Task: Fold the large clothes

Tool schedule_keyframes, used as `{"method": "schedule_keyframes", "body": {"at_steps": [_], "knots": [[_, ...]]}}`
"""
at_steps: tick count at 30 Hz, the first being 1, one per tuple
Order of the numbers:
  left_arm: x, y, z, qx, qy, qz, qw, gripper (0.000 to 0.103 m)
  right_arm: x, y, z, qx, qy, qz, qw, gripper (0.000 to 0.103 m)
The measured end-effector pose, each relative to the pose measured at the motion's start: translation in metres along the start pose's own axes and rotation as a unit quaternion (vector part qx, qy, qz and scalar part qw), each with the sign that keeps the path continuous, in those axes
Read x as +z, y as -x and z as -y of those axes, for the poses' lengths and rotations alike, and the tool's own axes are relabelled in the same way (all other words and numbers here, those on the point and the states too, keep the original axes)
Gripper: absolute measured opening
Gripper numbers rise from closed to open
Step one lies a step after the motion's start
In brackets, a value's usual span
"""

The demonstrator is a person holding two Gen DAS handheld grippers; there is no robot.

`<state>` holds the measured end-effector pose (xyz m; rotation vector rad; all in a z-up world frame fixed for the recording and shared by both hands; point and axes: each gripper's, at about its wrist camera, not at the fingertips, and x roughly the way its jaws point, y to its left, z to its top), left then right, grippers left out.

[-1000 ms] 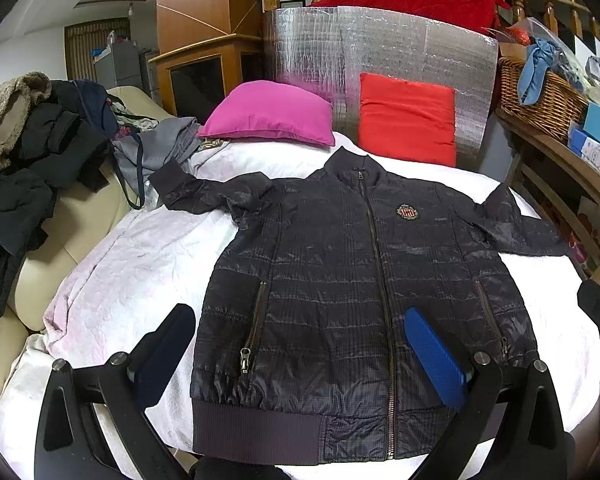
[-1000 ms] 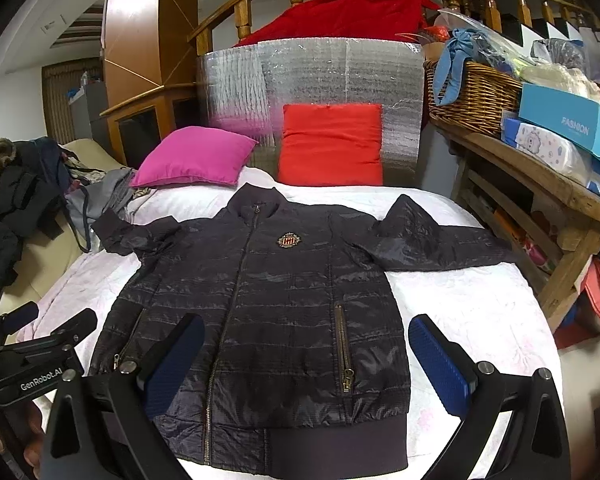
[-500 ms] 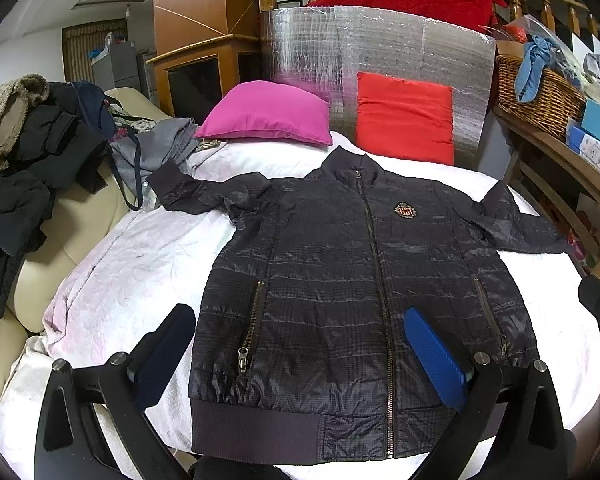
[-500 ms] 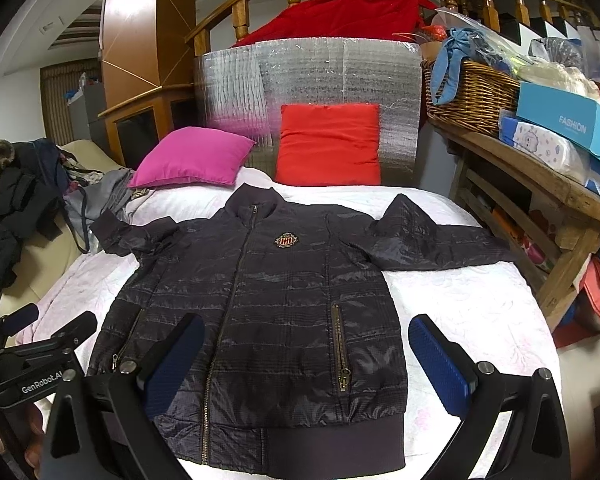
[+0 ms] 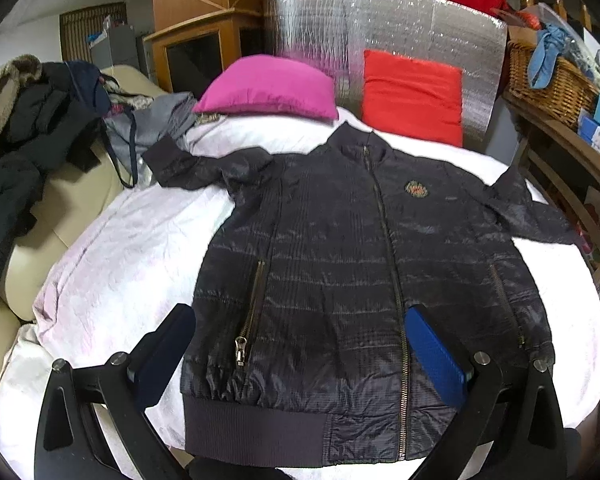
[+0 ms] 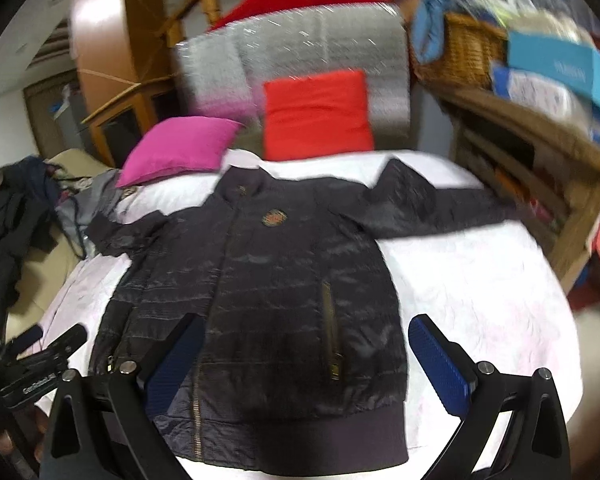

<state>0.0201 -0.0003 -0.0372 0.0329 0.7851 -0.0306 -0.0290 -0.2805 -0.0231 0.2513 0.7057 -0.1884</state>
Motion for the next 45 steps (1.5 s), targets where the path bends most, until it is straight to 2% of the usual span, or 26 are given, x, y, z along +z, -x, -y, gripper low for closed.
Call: {"method": "schedule_keyframes", "body": {"at_steps": [6,9,12,15,17,20,22,24,25,29,33,35,36,37,38,40,42,45], "knots": [[-0.005,-0.024,0.010,-0.018,-0.005,-0.033,0.9993,0.103,0.012,-0.032,0.060,-0.025,-0.042,-0.020,0.999,0.103],[-0.008,-0.041,0.010,-0.035,0.000,-0.058,0.9977,0.103,0.024,-0.056,0.102,-0.009,-0.088,-0.033,0.996,0.103],[-0.008,-0.059,0.008,-0.055,0.017,-0.083,0.9948,0.103,0.038,-0.084,0.149,0.022,-0.152,-0.043,0.987,0.103],[-0.007,-0.075,0.013,-0.051,0.013,-0.100,0.9936,0.103,0.055,-0.121,0.205,0.064,-0.237,-0.046,0.968,0.103],[-0.005,-0.085,0.016,-0.045,0.005,-0.106,0.9933,0.103,0.061,-0.145,0.242,0.083,-0.303,-0.040,0.948,0.103],[-0.002,-0.102,0.023,-0.037,-0.003,-0.114,0.9927,0.103,0.068,-0.187,0.300,0.097,-0.407,-0.038,0.907,0.103],[0.002,-0.112,0.027,-0.032,-0.009,-0.115,0.9928,0.103,0.071,-0.204,0.326,0.097,-0.448,-0.028,0.888,0.103],[0.005,-0.120,0.031,-0.028,-0.013,-0.109,0.9936,0.103,0.081,-0.219,0.345,0.089,-0.466,-0.012,0.880,0.102],[0.006,-0.124,0.031,-0.027,-0.013,-0.105,0.9940,0.103,0.086,-0.225,0.351,0.082,-0.468,-0.007,0.880,0.101],[0.008,-0.144,0.035,-0.026,-0.014,-0.109,0.9936,0.103,0.101,-0.245,0.368,0.058,-0.469,-0.006,0.882,0.083],[-0.003,-0.167,0.034,-0.027,-0.009,-0.141,0.9895,0.103,0.110,-0.267,0.380,0.033,-0.471,-0.027,0.881,0.081],[-0.009,-0.173,0.029,-0.034,0.007,-0.150,0.9881,0.103,0.112,-0.270,0.383,0.021,-0.459,-0.030,0.888,0.067],[-0.010,-0.175,0.026,-0.037,0.011,-0.152,0.9877,0.103,0.116,-0.273,0.382,0.009,-0.448,-0.038,0.893,0.060],[-0.012,-0.176,0.024,-0.042,0.014,-0.152,0.9874,0.103,0.121,-0.276,0.381,-0.011,-0.435,-0.051,0.899,0.032],[-0.013,-0.176,0.023,-0.044,0.013,-0.152,0.9873,0.103,0.124,-0.275,0.380,-0.024,-0.425,-0.055,0.903,0.021],[-0.015,-0.177,0.024,-0.047,0.002,-0.155,0.9868,0.103,0.138,-0.266,0.372,-0.040,-0.393,-0.043,0.917,0.016],[-0.016,-0.176,0.021,-0.055,0.005,-0.153,0.9867,0.103,0.162,-0.253,0.353,-0.047,-0.351,-0.023,0.935,0.015],[-0.017,-0.179,0.019,-0.064,0.006,-0.143,0.9876,0.103,0.205,-0.223,0.307,-0.048,-0.276,0.018,0.960,0.013]]}}
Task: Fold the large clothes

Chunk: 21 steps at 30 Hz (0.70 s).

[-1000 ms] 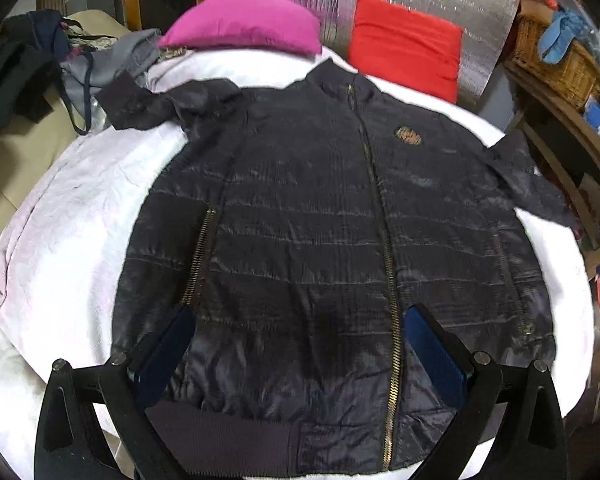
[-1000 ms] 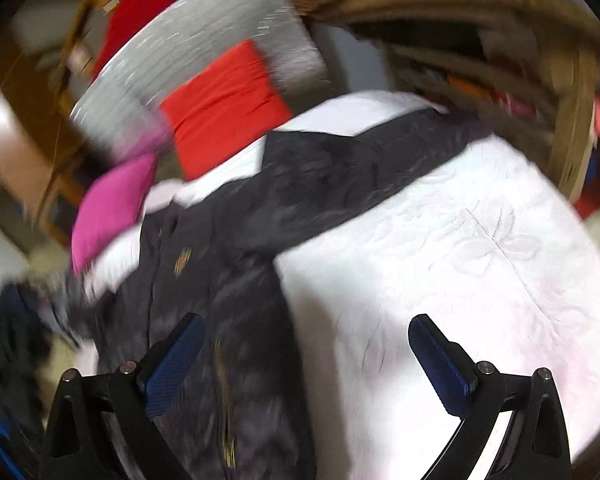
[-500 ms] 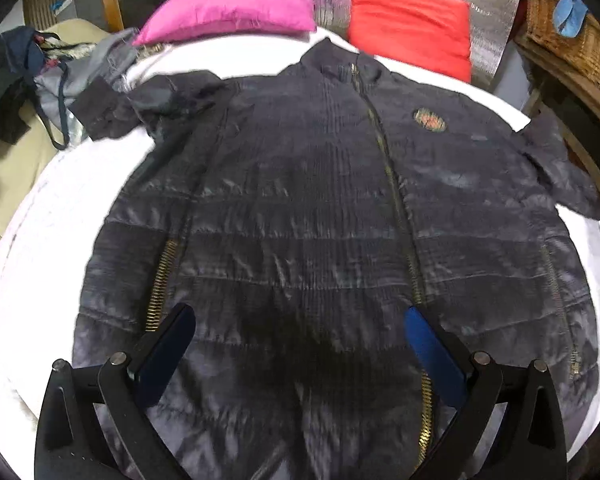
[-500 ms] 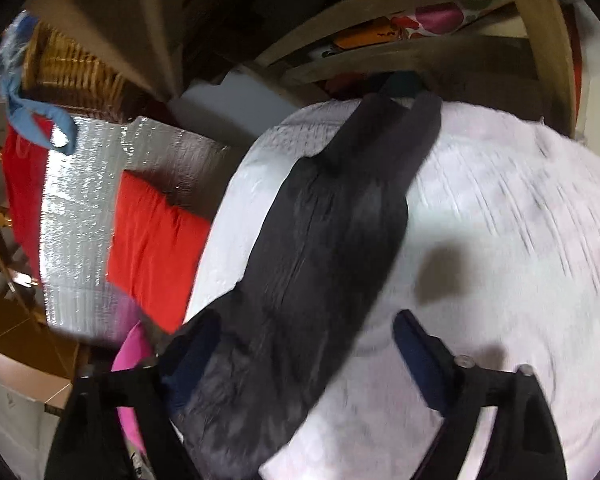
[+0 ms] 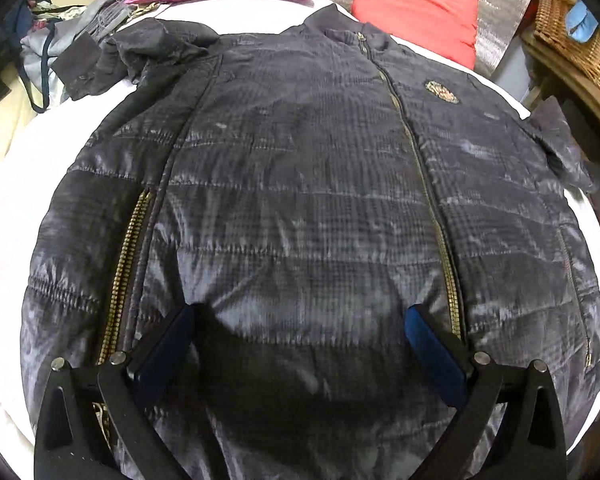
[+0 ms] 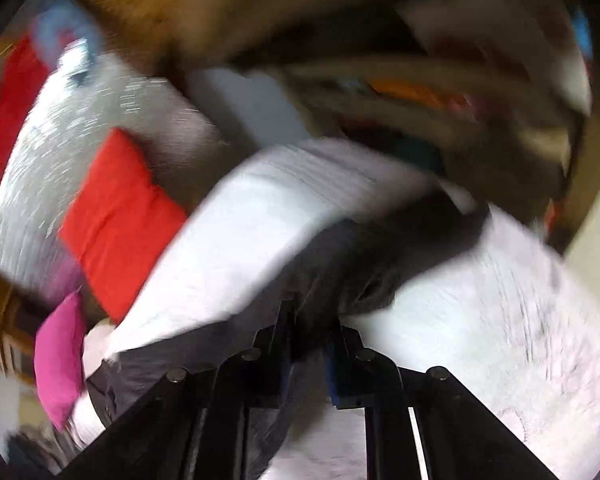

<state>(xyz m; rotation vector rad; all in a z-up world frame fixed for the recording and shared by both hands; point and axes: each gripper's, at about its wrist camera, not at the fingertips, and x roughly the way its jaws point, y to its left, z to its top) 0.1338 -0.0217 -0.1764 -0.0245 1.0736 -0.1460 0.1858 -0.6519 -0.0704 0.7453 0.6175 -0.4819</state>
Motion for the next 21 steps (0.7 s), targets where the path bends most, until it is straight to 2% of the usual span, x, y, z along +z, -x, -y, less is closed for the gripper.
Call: {"method": "schedule_keyframes", "body": {"at_steps": [3,6,8,10,11,12,13,14,16,18,21], "knots": [[-0.001,0.000,0.004,0.002,-0.022,-0.002,0.9997,0.103,0.004,0.046,-0.080,0.041,0.080,0.050,0.995,0.009],[-0.001,0.005,-0.002,-0.020,-0.014,-0.003,0.9997,0.103,-0.014,0.101,-0.179,0.114,0.177,0.088,0.974,0.009],[0.000,0.008,-0.008,-0.039,0.001,-0.005,0.9992,0.103,-0.034,0.122,-0.229,0.173,0.213,0.074,0.959,0.010],[0.003,0.012,-0.016,-0.060,0.022,-0.006,0.9979,0.103,-0.057,0.130,-0.252,0.219,0.198,0.053,0.954,0.012],[0.004,0.015,-0.022,-0.067,0.030,-0.006,0.9973,0.103,-0.064,0.127,-0.248,0.233,0.175,0.048,0.955,0.021],[0.005,0.020,-0.027,-0.069,0.039,-0.002,0.9969,0.103,-0.073,0.119,-0.236,0.249,0.136,0.033,0.958,0.035],[0.006,0.022,-0.030,-0.067,0.040,0.003,0.9969,0.103,-0.081,0.105,-0.218,0.257,0.098,0.006,0.961,0.093],[0.007,0.028,-0.032,-0.061,0.037,0.013,0.9974,0.103,-0.088,0.094,-0.200,0.258,0.069,-0.008,0.964,0.103],[0.010,0.035,-0.035,-0.048,0.029,0.032,0.9979,0.103,-0.100,0.063,-0.148,0.242,0.005,-0.042,0.969,0.103],[0.016,0.043,-0.038,-0.046,0.030,0.045,0.9975,0.103,-0.101,0.041,-0.092,0.209,-0.057,-0.054,0.975,0.103],[0.019,0.049,-0.040,-0.045,0.038,0.057,0.9966,0.103,-0.092,0.019,-0.004,0.181,-0.160,-0.055,0.969,0.103]]}}
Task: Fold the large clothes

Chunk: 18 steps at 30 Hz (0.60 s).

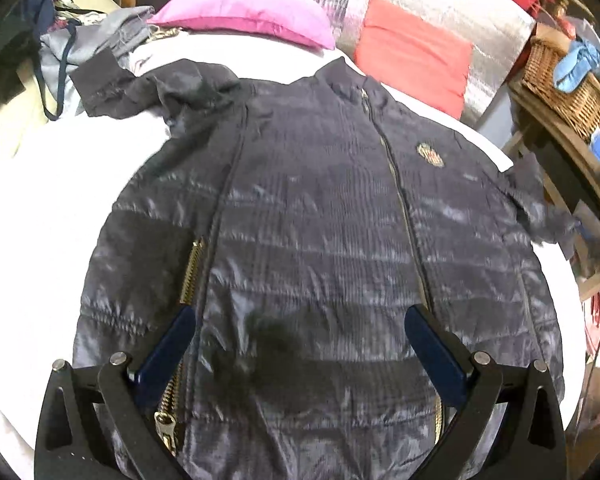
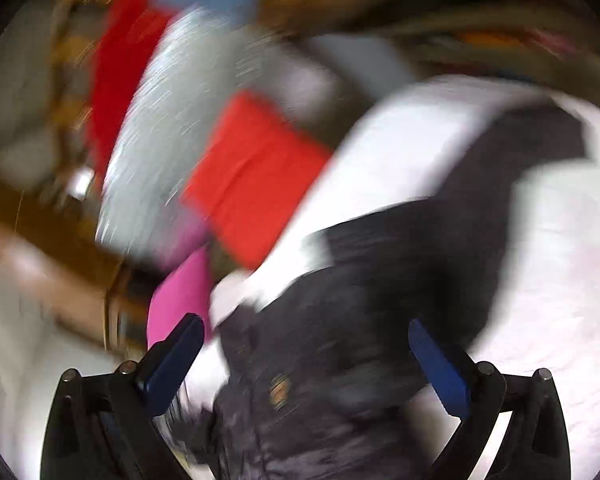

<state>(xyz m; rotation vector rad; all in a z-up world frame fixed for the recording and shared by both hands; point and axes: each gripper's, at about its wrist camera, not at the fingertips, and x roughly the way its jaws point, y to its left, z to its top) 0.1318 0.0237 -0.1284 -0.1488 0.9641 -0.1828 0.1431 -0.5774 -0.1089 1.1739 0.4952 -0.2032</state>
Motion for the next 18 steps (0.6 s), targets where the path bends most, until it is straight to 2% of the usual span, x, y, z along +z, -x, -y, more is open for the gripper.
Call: {"method": "schedule_keyframes", "body": {"at_steps": [3,6,9,10,11,13,14,16,18], "knots": [[0.004,-0.002,0.000,0.007,0.007,0.002,0.9999,0.103,0.032,-0.001,0.050,-0.021,-0.052,0.017,0.998,0.100],[0.004,-0.003,0.001,0.017,0.007,0.000,0.9998,0.103,0.056,-0.022,0.074,-0.001,-0.095,-0.003,0.995,0.091],[0.003,0.001,0.002,0.026,-0.001,0.006,0.9996,0.103,0.073,-0.038,0.080,-0.014,-0.108,0.007,0.994,0.071],[0.003,0.003,0.002,0.029,-0.004,0.009,0.9995,0.103,0.077,-0.047,0.080,-0.023,-0.107,-0.002,0.994,0.054],[0.004,0.004,0.001,0.031,-0.006,0.011,0.9994,0.103,0.080,-0.054,0.078,-0.047,-0.104,-0.014,0.993,0.026],[0.004,0.007,-0.002,0.034,-0.005,0.015,0.9993,0.103,0.085,-0.052,0.071,-0.081,-0.076,-0.013,0.994,0.013],[0.004,0.008,-0.006,0.034,-0.004,0.018,0.9993,0.103,0.086,-0.048,0.057,-0.094,-0.041,-0.005,0.995,0.010],[0.005,0.010,-0.011,0.032,0.000,0.023,0.9992,0.103,0.084,-0.034,0.014,-0.117,0.045,0.021,0.992,0.009],[0.005,0.013,-0.016,0.028,0.005,0.028,0.9992,0.103,0.081,-0.016,-0.031,-0.118,0.108,0.049,0.986,0.008]]}}
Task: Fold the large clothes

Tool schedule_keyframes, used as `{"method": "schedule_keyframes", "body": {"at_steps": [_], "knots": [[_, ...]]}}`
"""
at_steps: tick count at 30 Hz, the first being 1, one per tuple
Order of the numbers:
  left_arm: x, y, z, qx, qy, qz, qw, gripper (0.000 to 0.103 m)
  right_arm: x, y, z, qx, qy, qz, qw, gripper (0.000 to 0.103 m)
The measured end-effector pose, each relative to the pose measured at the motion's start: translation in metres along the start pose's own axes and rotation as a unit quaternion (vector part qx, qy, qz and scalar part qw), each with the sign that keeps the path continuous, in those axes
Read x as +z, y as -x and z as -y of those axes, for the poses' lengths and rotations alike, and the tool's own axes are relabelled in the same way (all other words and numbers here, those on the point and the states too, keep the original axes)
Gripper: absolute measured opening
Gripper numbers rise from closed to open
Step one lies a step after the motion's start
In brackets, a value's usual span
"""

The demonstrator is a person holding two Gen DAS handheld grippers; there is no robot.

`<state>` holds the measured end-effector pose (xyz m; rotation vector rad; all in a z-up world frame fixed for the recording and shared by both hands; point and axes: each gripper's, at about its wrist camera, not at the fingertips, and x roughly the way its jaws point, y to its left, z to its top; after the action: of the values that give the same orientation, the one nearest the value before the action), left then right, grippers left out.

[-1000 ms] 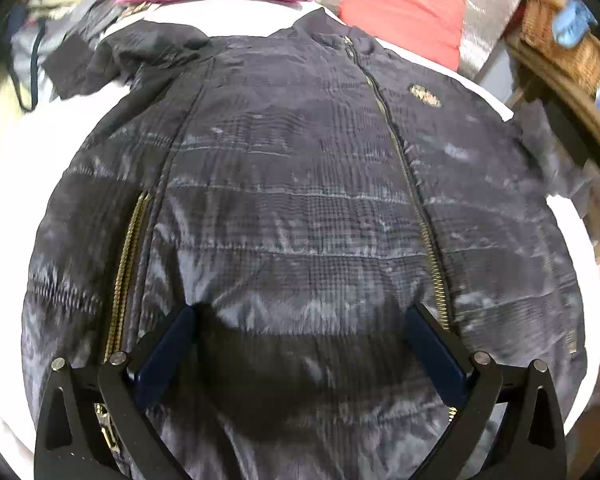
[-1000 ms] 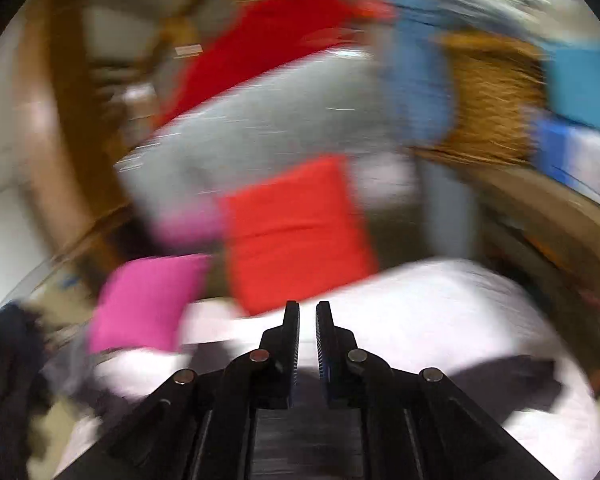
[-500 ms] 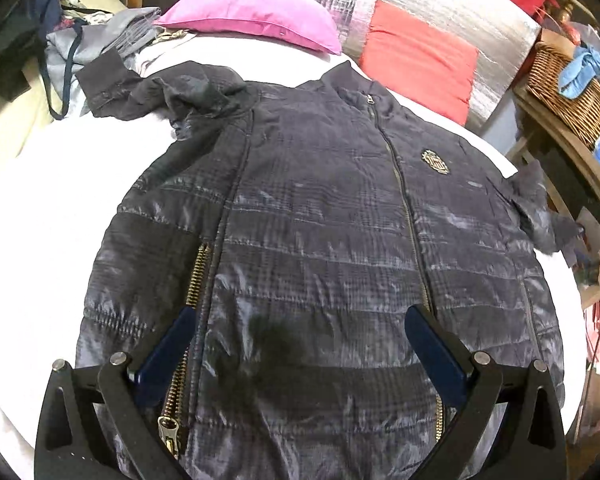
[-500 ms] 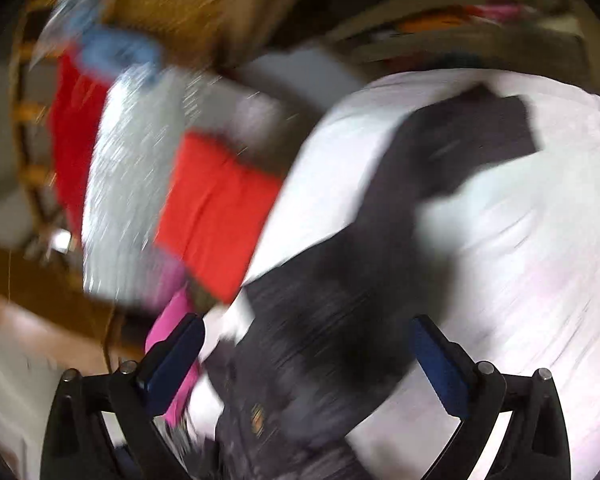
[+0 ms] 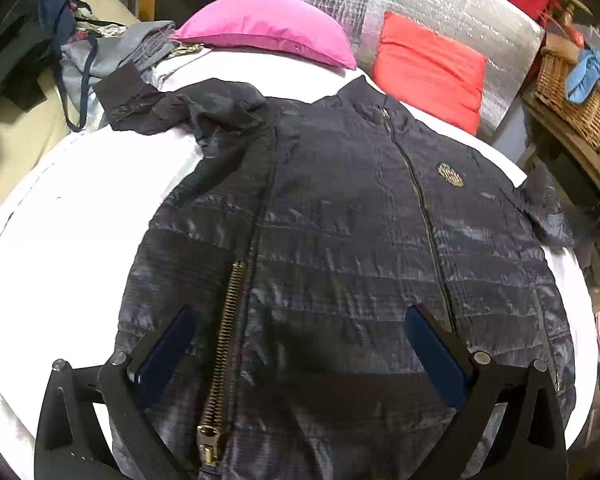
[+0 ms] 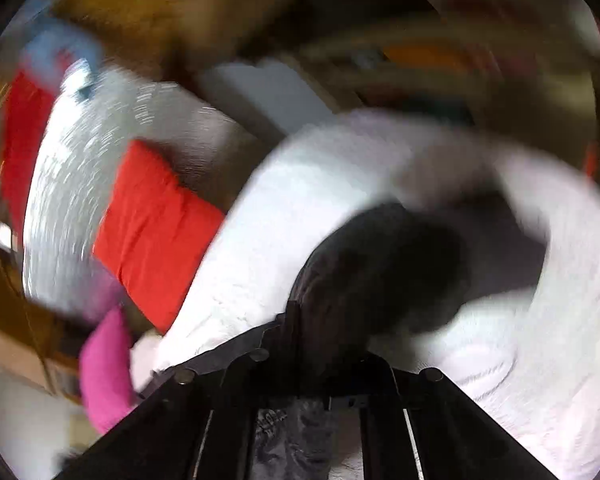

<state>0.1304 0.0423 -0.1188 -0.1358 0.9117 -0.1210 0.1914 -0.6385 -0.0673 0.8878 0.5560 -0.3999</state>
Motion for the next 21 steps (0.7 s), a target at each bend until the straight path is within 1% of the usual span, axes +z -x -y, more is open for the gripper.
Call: {"method": "schedule_keyframes", "body": {"at_steps": [2,3,4,5,7,8,9,10,11,12,13,14,15,16,17,18,19,20,21], "knots": [[0.001,0.004,-0.007,-0.009,0.010,0.007,0.9999,0.103,0.006,0.033,-0.053,0.011,0.065,0.041,0.997,0.008],[0.001,0.007,-0.010,-0.013,0.017,0.010,0.9997,0.103,0.005,0.050,-0.088,0.017,0.110,0.065,0.992,0.008],[0.001,0.009,-0.013,-0.017,0.024,0.013,0.9995,0.103,-0.001,0.068,-0.128,0.037,0.160,0.081,0.983,0.008],[0.001,0.012,-0.015,-0.021,0.029,0.016,0.9992,0.103,-0.008,0.080,-0.158,0.053,0.195,0.089,0.975,0.008],[0.000,0.019,-0.020,-0.027,0.036,0.024,0.9987,0.103,-0.044,0.103,-0.229,0.095,0.277,0.103,0.951,0.008],[0.000,0.023,-0.022,-0.027,0.038,0.027,0.9985,0.103,-0.061,0.108,-0.249,0.116,0.295,0.100,0.943,0.009],[-0.001,0.027,-0.025,-0.028,0.039,0.030,0.9984,0.103,-0.086,0.111,-0.272,0.145,0.315,0.088,0.934,0.010],[-0.001,0.031,-0.027,-0.027,0.039,0.033,0.9983,0.103,-0.113,0.110,-0.290,0.165,0.332,0.073,0.926,0.011],[-0.002,0.036,-0.031,-0.024,0.040,0.037,0.9982,0.103,-0.137,0.111,-0.299,0.178,0.342,0.058,0.921,0.016],[-0.002,0.041,-0.034,-0.021,0.043,0.041,0.9980,0.103,-0.159,0.102,-0.306,0.193,0.350,0.035,0.916,0.024],[-0.003,0.044,-0.038,-0.021,0.046,0.044,0.9978,0.103,-0.185,0.095,-0.309,0.203,0.359,0.008,0.911,0.059],[-0.003,0.046,-0.041,-0.019,0.049,0.045,0.9976,0.103,-0.213,0.087,-0.309,0.208,0.364,-0.020,0.908,0.103],[-0.003,0.051,-0.046,-0.015,0.055,0.048,0.9972,0.103,-0.238,0.075,-0.303,0.212,0.358,-0.041,0.909,0.103],[-0.003,0.053,-0.049,-0.014,0.059,0.049,0.9970,0.103,-0.258,0.056,-0.295,0.208,0.353,-0.073,0.909,0.103],[-0.002,0.055,-0.051,-0.013,0.062,0.050,0.9968,0.103,-0.270,0.042,-0.289,0.200,0.347,-0.098,0.911,0.103],[-0.001,0.057,-0.054,-0.012,0.064,0.051,0.9966,0.103,-0.283,0.027,-0.275,0.188,0.332,-0.125,0.916,0.103],[0.001,0.057,-0.055,-0.010,0.063,0.051,0.9966,0.103,-0.291,0.016,-0.260,0.180,0.314,-0.141,0.921,0.103],[0.004,0.059,-0.054,-0.007,0.060,0.053,0.9968,0.103,-0.285,-0.002,-0.253,0.176,0.299,-0.147,0.926,0.103],[0.007,0.059,-0.053,-0.007,0.057,0.055,0.9969,0.103,-0.284,-0.006,-0.236,0.176,0.275,-0.154,0.932,0.103]]}}
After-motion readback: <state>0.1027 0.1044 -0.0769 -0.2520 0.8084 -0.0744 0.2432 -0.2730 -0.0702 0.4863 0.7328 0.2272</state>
